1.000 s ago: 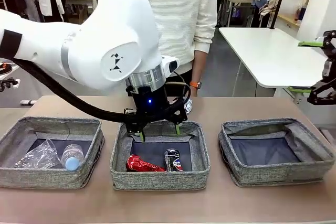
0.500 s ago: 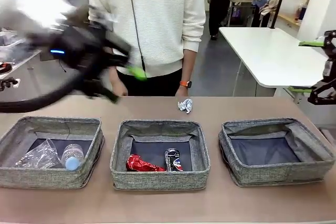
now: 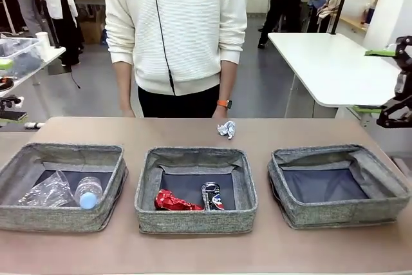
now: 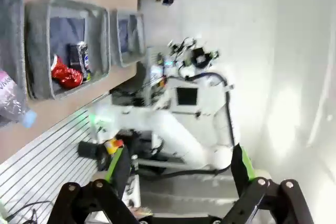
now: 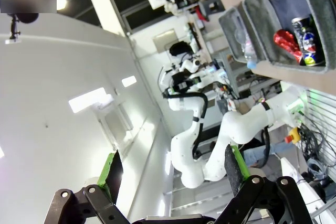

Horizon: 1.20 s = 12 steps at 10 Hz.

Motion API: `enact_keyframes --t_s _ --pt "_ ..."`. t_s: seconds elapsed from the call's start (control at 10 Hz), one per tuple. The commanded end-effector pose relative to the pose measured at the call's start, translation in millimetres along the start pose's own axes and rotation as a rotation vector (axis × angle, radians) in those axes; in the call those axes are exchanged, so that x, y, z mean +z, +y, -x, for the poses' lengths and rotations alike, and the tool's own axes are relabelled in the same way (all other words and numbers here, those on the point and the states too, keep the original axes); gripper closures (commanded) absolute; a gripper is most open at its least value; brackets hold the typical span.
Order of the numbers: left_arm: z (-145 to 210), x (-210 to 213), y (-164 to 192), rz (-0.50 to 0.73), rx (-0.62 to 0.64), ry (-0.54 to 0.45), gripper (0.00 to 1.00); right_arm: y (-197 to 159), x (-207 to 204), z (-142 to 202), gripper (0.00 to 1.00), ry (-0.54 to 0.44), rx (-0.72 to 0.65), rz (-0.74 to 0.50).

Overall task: Sort the waste into the appropriate baskets.
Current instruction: Place the picked waste into the Fabric basket indicated by the person, then pick up the waste item pointed out by the person.

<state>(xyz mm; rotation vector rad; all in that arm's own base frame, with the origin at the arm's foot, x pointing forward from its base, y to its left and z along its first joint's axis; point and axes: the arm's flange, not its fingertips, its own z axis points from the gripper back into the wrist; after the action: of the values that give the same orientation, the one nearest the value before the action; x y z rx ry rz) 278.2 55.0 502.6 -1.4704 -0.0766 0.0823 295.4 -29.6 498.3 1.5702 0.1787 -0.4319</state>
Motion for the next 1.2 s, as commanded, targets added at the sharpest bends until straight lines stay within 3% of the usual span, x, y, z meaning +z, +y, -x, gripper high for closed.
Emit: enact_keyframes --t_s 0.0,0.1,1.1 --pt "12.2 -31.2 34.0 0.120 0.148 -0.065 0.00 -0.2 -1.1 2.2 0.00 0.005 0.014 -0.021" --pt "0.0 0.0 0.0 0.000 0.000 0.000 0.00 -0.2 -1.1 2.2 0.00 0.005 0.014 -0.021" --pt "0.0 0.0 0.0 0.000 0.000 0.000 0.00 -0.2 -1.1 2.2 0.00 0.005 0.014 -0.021"
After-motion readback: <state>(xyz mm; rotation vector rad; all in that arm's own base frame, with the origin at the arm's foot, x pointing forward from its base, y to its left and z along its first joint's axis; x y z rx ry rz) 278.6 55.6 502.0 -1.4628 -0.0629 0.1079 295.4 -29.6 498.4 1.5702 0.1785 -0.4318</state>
